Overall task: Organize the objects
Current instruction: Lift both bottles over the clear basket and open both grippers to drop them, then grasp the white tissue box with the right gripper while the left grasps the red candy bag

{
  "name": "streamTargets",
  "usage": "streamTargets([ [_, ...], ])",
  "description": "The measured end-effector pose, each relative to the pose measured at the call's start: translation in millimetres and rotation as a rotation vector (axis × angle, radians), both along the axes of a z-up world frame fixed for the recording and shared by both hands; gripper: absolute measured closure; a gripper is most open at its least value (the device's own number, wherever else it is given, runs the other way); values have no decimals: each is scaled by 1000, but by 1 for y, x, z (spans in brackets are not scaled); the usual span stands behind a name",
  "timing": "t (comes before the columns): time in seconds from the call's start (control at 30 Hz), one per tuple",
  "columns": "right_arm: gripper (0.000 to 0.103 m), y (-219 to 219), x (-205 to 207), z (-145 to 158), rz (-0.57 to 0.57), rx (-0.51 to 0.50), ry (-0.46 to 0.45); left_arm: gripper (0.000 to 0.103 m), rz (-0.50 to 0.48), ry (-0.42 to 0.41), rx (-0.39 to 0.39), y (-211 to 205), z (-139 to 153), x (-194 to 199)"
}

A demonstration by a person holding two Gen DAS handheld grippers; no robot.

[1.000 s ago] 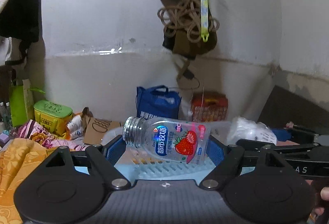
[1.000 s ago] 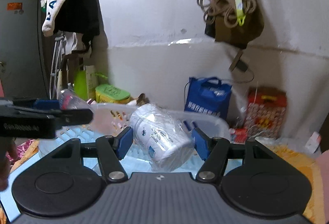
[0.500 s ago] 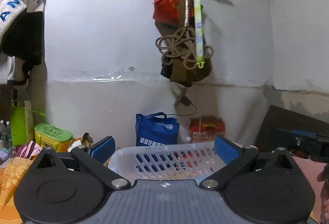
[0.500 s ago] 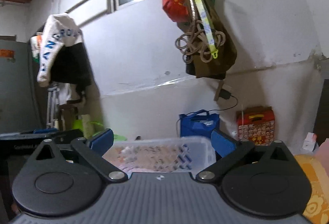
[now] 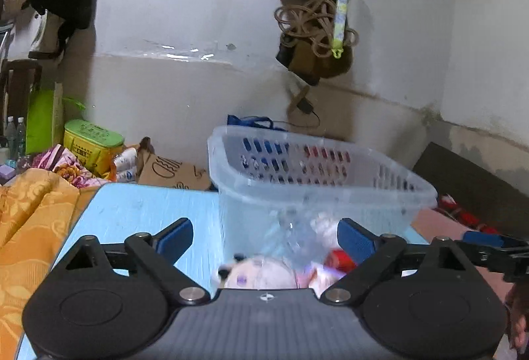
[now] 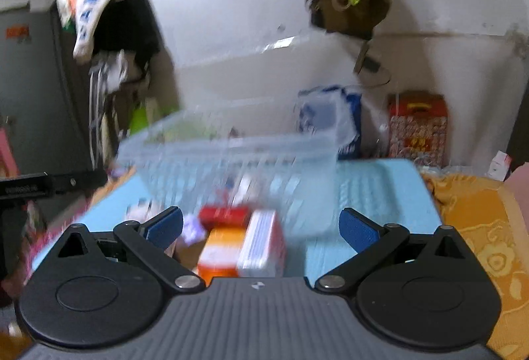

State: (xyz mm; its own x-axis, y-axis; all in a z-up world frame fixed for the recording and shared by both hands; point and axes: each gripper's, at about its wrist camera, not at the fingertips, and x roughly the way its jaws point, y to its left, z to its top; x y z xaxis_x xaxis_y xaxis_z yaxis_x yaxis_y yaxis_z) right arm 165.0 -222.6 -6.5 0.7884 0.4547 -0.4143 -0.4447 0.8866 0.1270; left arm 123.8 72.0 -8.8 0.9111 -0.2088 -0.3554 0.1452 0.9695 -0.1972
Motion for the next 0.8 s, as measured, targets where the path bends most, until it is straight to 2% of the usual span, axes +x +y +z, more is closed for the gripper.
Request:
streamTargets([
  [0.13, 0, 6, -5, -7, -3, -71, -34, 7, -100, 15, 99, -18, -11, -19],
  [0.2, 3, 5, 2, -11, -17, -74, 5, 7, -158, 65, 132, -29, -19, -18],
  [0.27, 21, 1, 13, -12, -7, -55, 89, 7, -216, 117, 161, -42, -29, -14],
  [0.37, 34, 0, 15, -15, 5, -83, 122, 9, -279, 154, 197, -58, -39, -12],
  [0.43, 38, 4, 12, -18, 17, -107, 120, 9, -312, 154, 227, -66, -41, -15],
  [0.57, 47, 13, 16, -19, 25, -120, 112, 9, -316, 177, 243, -70, -48, -16],
  [0.67, 50, 19, 23, -26, 34, -155, 136, 14, -303, 208, 245, -72, -52, -14],
  [0.8, 50, 18, 21, -26, 30, -170, 137, 14, -317, 218, 274, -75, -57, -16],
])
